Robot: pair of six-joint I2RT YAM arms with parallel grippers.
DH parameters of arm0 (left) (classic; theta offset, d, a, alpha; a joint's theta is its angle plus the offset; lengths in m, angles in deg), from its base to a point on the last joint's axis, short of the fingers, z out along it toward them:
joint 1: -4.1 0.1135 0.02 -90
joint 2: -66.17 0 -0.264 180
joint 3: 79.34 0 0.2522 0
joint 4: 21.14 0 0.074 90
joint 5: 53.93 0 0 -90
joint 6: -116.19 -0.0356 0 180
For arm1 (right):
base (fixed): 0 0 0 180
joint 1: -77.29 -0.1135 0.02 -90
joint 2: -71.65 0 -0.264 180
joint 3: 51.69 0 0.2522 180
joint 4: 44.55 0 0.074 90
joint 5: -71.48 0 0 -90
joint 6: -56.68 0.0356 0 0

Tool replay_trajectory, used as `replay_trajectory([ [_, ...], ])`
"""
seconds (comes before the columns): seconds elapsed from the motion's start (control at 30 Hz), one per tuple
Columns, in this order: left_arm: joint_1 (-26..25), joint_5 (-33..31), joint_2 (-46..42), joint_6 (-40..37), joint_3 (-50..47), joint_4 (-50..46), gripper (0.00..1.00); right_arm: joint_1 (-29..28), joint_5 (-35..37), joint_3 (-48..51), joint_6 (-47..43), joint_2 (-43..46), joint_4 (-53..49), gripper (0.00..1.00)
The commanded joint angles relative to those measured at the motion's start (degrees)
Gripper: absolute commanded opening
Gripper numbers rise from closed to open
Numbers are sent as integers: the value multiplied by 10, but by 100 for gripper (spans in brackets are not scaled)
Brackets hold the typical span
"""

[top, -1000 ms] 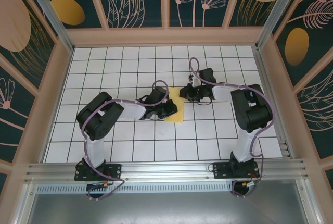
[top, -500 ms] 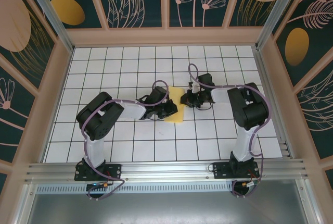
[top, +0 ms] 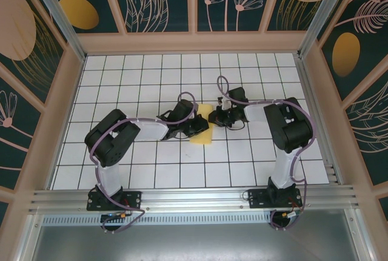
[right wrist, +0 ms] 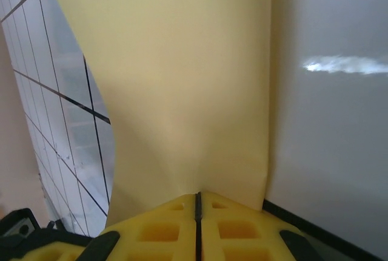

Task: Fold a paper plane with a square sheet of paper (pick it up from the middle)
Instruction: First fold in half a square sheet of paper at the center of the table.

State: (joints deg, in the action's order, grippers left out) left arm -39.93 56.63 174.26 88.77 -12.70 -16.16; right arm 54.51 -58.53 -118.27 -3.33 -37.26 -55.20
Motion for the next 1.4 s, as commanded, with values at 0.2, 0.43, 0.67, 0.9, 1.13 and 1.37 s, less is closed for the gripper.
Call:
replay_trajectory([
  [0.2, -23, -7, 1, 18, -31, -3, 11, -10, 2, 9, 16, 1, 5, 7],
  [0.43, -26, -6, 8, 18, -43, -22, 10, 2, -10, -13, -4, -10, 7, 7],
  [0.67, -26, -13, 14, 21, -46, -45, 8, 20, -28, -45, -33, -27, 6, 8],
  [0.9, -26, -15, 20, 22, -45, -56, 7, 37, -15, -86, -51, -62, -11, 8],
  [1.13, -26, -13, 22, 21, -43, -63, 7, 46, 17, -129, -59, -91, -32, 8],
  [1.37, -26, -12, 25, 18, -41, -68, 6, 54, 46, -165, -60, -115, -49, 8],
])
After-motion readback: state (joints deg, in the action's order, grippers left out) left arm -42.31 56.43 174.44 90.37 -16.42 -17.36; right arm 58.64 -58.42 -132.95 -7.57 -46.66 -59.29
